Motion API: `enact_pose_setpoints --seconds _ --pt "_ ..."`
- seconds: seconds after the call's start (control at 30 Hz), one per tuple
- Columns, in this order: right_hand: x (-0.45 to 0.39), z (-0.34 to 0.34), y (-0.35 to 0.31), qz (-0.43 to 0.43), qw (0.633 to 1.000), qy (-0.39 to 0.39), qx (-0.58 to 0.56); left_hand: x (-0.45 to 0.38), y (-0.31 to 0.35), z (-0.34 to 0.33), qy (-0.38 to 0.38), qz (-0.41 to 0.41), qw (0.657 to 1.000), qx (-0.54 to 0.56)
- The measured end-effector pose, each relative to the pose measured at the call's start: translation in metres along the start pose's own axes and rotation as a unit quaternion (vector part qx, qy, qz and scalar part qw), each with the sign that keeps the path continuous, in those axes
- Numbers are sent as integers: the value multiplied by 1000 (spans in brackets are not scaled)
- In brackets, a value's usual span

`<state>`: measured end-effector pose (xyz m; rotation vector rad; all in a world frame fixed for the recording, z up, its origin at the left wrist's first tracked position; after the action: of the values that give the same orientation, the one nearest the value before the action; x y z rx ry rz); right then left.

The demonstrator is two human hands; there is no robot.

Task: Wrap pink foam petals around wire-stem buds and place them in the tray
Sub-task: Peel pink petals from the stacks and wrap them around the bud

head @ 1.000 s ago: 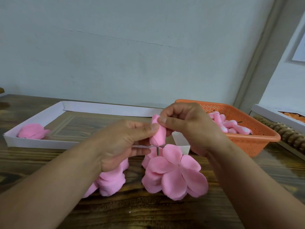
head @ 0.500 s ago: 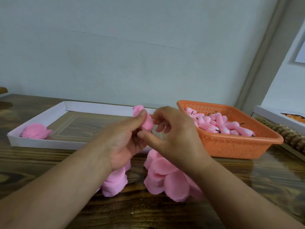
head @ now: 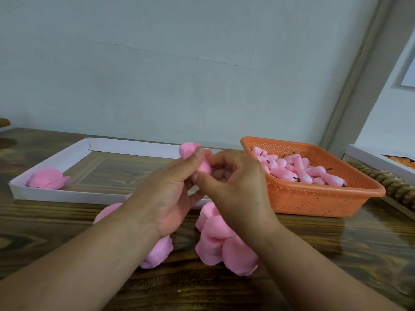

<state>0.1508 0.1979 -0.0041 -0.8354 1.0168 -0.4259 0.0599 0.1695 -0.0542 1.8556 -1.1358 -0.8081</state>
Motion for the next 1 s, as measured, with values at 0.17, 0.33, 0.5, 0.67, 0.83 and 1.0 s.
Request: enact_pose_setpoints --seconds 0.17,0.33,0.5,0.67,0.83,1.0 --pt "0 -7 7 -68 989 -42 -126 4 -1 -12 -55 24 994 94" --pt "4 -17 5 -101 965 -102 -220 8 2 -15 -80 35 991 97" --pt "10 -33 12 -182 911 -164 -331 8 9 -14 -81 25 995 46" --pt "7 -20 0 -76 979 -88 -167 10 16 -20 -53 12 995 78" --pt "7 -7 -13 30 999 0 30 8 16 -21 -12 0 991 135" --pt "4 -19 2 -96 966 -126 -202 10 21 -22 -59 -35 998 8"
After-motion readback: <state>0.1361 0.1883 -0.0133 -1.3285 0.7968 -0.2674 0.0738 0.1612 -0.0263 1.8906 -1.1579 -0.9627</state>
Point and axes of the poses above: each hand's wrist, its own x-axis away from the middle knuckle, its own z-axis out of the back of the hand, y = z × x, the point moved 8 cm from there along -x, towards the middle knuckle, and after that the axes turned 2 degrees about y, right-handed, at the moved point
